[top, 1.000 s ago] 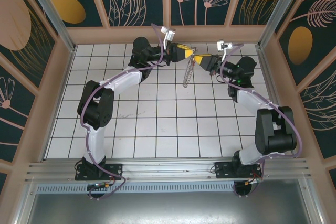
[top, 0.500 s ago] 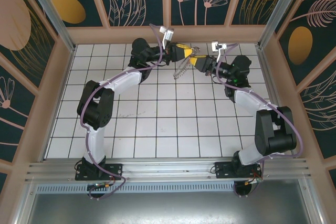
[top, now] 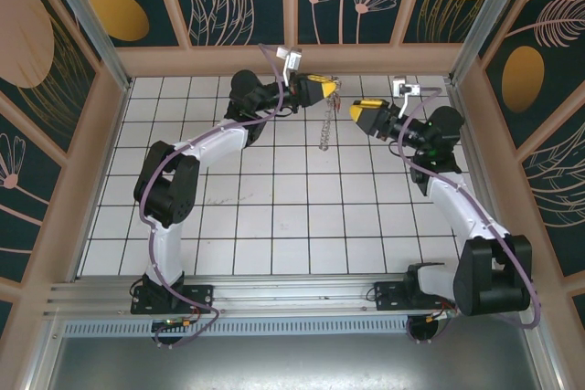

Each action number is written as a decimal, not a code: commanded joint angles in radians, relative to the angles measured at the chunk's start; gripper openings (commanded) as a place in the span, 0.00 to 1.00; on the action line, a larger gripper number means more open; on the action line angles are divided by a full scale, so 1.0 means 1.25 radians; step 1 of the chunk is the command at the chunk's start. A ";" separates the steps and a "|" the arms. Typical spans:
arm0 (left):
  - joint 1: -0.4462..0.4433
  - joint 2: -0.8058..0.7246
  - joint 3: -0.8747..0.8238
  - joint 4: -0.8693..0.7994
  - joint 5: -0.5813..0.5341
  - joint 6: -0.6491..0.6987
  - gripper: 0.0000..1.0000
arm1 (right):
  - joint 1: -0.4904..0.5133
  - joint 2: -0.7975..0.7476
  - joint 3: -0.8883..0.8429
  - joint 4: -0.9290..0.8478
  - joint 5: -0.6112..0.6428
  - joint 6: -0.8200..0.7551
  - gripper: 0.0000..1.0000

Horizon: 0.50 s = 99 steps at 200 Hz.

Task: Put the keys on the keyring

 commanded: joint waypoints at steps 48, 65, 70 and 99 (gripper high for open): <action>-0.003 -0.059 -0.064 0.162 -0.116 -0.115 0.00 | -0.004 0.073 0.050 0.208 0.138 0.173 0.46; -0.003 -0.061 -0.072 0.170 -0.126 -0.132 0.00 | -0.004 0.112 0.054 0.284 0.151 0.233 0.46; -0.003 -0.062 -0.072 0.171 -0.128 -0.135 0.00 | -0.003 0.126 0.053 0.308 0.156 0.253 0.46; -0.004 -0.059 -0.072 0.171 -0.141 -0.151 0.00 | 0.000 0.201 0.054 0.454 0.173 0.368 0.46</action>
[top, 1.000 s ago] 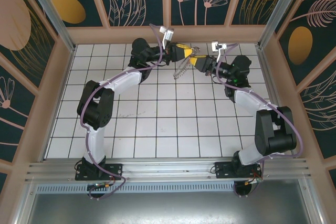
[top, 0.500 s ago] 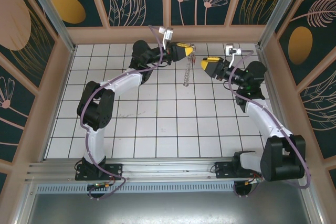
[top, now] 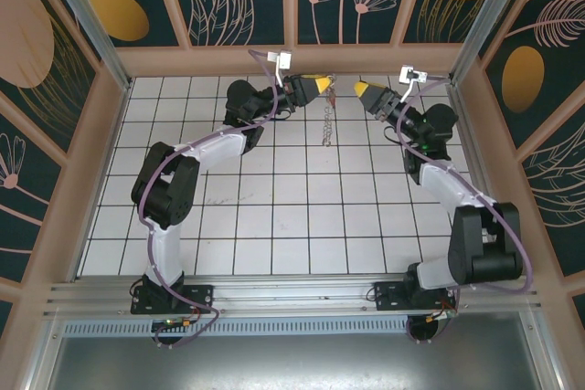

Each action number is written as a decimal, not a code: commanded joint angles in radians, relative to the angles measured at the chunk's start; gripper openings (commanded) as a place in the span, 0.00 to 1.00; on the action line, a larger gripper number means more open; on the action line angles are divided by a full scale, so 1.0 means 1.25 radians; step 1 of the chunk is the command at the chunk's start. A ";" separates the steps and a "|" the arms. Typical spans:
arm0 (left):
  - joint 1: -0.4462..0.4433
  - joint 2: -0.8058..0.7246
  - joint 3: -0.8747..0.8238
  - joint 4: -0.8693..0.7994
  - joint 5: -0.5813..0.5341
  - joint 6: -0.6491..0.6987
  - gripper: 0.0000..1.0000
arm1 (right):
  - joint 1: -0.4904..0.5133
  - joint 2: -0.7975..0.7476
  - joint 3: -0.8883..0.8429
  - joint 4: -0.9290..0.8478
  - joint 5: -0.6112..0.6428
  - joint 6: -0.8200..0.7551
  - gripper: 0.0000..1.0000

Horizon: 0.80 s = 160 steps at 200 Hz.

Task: Put the keys on the keyring

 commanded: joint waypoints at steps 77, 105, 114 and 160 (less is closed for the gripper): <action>-0.004 -0.033 0.001 0.045 -0.041 -0.026 0.00 | 0.073 0.109 0.079 0.186 0.062 0.118 0.44; -0.005 -0.029 0.003 0.044 -0.041 -0.026 0.00 | 0.088 0.131 0.096 0.179 0.069 0.113 0.42; -0.006 -0.029 0.004 0.044 -0.041 -0.027 0.00 | 0.091 0.137 0.099 0.180 0.071 0.115 0.42; -0.007 -0.023 0.005 0.039 -0.041 -0.027 0.00 | 0.103 0.156 0.108 0.187 0.069 0.116 0.41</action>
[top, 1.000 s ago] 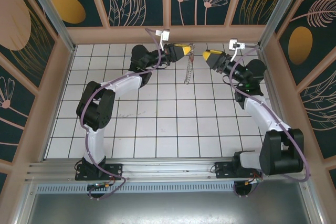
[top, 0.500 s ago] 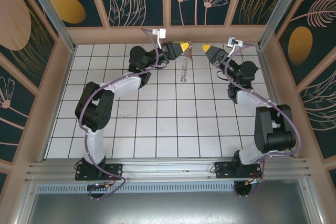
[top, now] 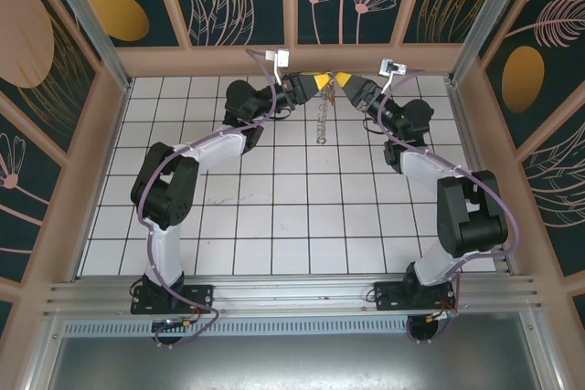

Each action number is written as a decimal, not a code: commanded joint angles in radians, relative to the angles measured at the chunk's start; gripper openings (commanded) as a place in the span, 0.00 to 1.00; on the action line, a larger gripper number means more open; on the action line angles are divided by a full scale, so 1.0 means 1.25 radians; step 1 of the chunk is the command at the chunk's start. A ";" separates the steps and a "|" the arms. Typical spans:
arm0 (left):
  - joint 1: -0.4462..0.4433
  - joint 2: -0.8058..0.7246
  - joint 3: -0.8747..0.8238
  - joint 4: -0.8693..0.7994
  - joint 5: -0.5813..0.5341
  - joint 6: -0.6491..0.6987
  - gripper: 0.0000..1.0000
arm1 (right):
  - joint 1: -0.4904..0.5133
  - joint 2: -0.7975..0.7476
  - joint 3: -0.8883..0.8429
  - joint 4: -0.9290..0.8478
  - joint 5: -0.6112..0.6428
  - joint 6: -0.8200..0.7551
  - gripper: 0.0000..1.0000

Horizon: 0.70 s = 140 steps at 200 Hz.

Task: Put the keys on the keyring

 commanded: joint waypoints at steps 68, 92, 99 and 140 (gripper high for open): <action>-0.007 -0.008 0.008 0.019 -0.019 -0.001 0.00 | 0.016 0.008 0.034 0.051 0.000 -0.006 0.37; -0.008 -0.003 0.011 0.018 -0.018 -0.002 0.00 | 0.017 0.012 0.038 0.051 -0.004 -0.006 0.36; -0.008 -0.001 0.013 0.018 -0.019 -0.002 0.00 | 0.018 0.014 0.037 0.052 -0.004 -0.005 0.35; -0.008 0.006 0.018 0.014 -0.017 -0.001 0.00 | 0.024 0.024 0.048 0.052 -0.011 -0.003 0.30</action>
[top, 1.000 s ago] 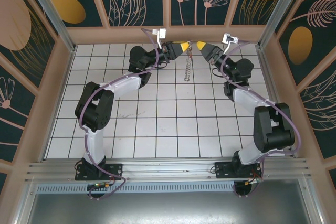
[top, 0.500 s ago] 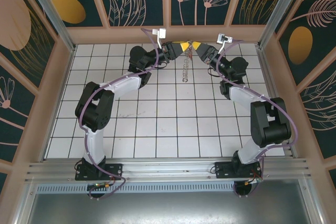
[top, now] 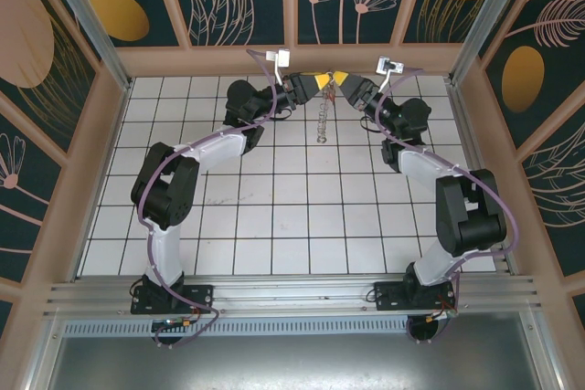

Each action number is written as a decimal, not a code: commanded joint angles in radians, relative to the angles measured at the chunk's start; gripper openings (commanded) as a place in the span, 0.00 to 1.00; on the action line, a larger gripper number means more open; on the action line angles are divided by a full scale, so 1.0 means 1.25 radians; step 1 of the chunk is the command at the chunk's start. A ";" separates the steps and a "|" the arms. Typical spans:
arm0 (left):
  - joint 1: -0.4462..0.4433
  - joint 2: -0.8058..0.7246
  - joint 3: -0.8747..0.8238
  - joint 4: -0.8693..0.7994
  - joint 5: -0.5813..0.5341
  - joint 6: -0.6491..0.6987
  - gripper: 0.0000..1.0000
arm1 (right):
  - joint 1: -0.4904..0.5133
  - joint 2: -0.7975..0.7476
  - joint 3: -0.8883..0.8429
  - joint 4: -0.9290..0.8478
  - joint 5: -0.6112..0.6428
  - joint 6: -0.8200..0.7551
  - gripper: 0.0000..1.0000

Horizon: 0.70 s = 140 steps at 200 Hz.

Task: Put the keys on the keyring

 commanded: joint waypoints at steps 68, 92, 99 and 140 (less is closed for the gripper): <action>-0.004 0.009 0.021 0.017 -0.008 0.004 0.00 | 0.015 0.020 0.034 0.048 -0.023 -0.004 0.15; -0.005 0.011 0.022 0.013 -0.012 0.005 0.00 | 0.019 0.021 0.035 0.046 -0.027 -0.006 0.11; -0.005 0.012 0.024 0.011 -0.012 0.006 0.00 | 0.020 0.022 0.036 0.048 -0.028 -0.007 0.09; -0.005 0.014 0.028 -0.001 -0.014 0.012 0.00 | 0.025 0.023 0.040 0.052 -0.044 -0.009 0.00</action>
